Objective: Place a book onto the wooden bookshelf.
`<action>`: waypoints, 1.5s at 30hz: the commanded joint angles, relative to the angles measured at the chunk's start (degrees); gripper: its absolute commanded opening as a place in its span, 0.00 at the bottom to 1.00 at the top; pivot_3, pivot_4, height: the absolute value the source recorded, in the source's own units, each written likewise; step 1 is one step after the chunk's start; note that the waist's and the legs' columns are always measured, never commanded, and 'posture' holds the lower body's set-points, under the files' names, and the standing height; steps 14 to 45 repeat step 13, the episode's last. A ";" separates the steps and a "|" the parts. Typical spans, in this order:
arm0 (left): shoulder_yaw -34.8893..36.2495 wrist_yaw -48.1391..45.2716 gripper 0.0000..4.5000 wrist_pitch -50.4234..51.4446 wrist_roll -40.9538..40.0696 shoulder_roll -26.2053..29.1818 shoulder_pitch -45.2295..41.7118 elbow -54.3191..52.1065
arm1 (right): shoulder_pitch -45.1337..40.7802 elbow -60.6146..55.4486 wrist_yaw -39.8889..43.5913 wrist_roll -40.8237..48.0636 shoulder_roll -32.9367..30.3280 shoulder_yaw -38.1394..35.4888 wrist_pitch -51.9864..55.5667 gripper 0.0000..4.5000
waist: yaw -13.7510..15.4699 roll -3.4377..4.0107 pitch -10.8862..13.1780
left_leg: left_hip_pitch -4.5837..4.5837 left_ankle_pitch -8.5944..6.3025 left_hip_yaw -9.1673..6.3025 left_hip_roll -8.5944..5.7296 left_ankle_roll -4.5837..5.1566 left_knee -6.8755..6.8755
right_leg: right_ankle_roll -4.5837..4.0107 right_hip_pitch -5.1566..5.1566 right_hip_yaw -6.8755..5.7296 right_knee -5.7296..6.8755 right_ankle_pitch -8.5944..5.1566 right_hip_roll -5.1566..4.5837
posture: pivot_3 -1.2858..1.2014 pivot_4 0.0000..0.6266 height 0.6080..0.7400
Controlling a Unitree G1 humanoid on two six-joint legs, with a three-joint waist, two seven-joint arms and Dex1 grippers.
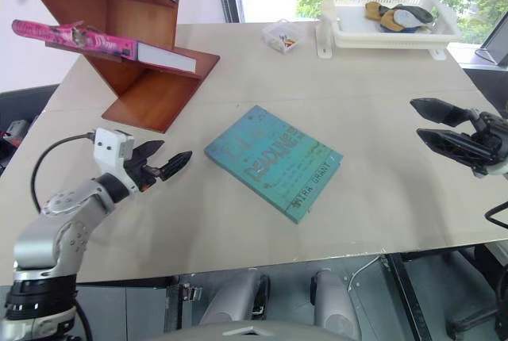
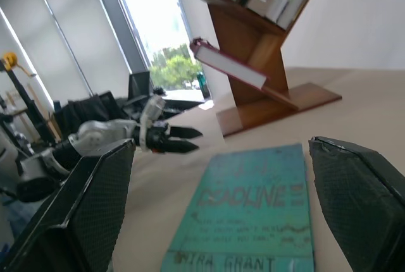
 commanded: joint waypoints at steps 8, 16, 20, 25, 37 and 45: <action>12.31 -9.29 0.97 3.84 -10.06 4.14 16.54 -10.49 | 12.33 9.62 2.72 -21.08 -7.05 5.82 -19.40 1.00 | -0.18 0.05 -0.01 | 0.01 -0.02 0.06 0.02 -0.02 -0.05 | -0.18 -0.02 0.04 -0.07 -0.11 -0.10 | 0.52 0.24 1.00; 13.95 -11.25 0.97 2.48 -10.35 4.18 21.08 -10.85 | 13.92 14.51 4.62 -22.76 -7.85 4.95 -22.13 1.00 | -0.18 0.14 -0.06 | 0.06 -0.02 0.14 0.02 -0.03 -0.04 | -0.18 0.00 0.10 -0.06 -0.11 -0.08 | 0.52 0.24 1.00; 13.95 -11.25 0.97 2.48 -10.35 4.18 21.08 -10.85 | 13.92 14.51 4.62 -22.76 -7.85 4.95 -22.13 1.00 | -0.18 0.14 -0.06 | 0.06 -0.02 0.14 0.02 -0.03 -0.04 | -0.18 0.00 0.10 -0.06 -0.11 -0.08 | 0.52 0.24 1.00; 13.95 -11.25 0.97 2.48 -10.35 4.18 21.08 -10.85 | 13.92 14.51 4.62 -22.76 -7.85 4.95 -22.13 1.00 | -0.18 0.14 -0.06 | 0.06 -0.02 0.14 0.02 -0.03 -0.04 | -0.18 0.00 0.10 -0.06 -0.11 -0.08 | 0.52 0.24 1.00; 13.95 -11.25 0.97 2.48 -10.35 4.18 21.08 -10.85 | 13.92 14.51 4.62 -22.76 -7.85 4.95 -22.13 1.00 | -0.18 0.14 -0.06 | 0.06 -0.02 0.14 0.02 -0.03 -0.04 | -0.18 0.00 0.10 -0.06 -0.11 -0.08 | 0.52 0.24 1.00; 13.95 -11.25 0.97 2.48 -10.35 4.18 21.08 -10.85 | 13.92 14.51 4.62 -22.76 -7.85 4.95 -22.13 1.00 | -0.18 0.14 -0.06 | 0.06 -0.02 0.14 0.02 -0.03 -0.04 | -0.18 0.00 0.10 -0.06 -0.11 -0.08 | 0.52 0.24 1.00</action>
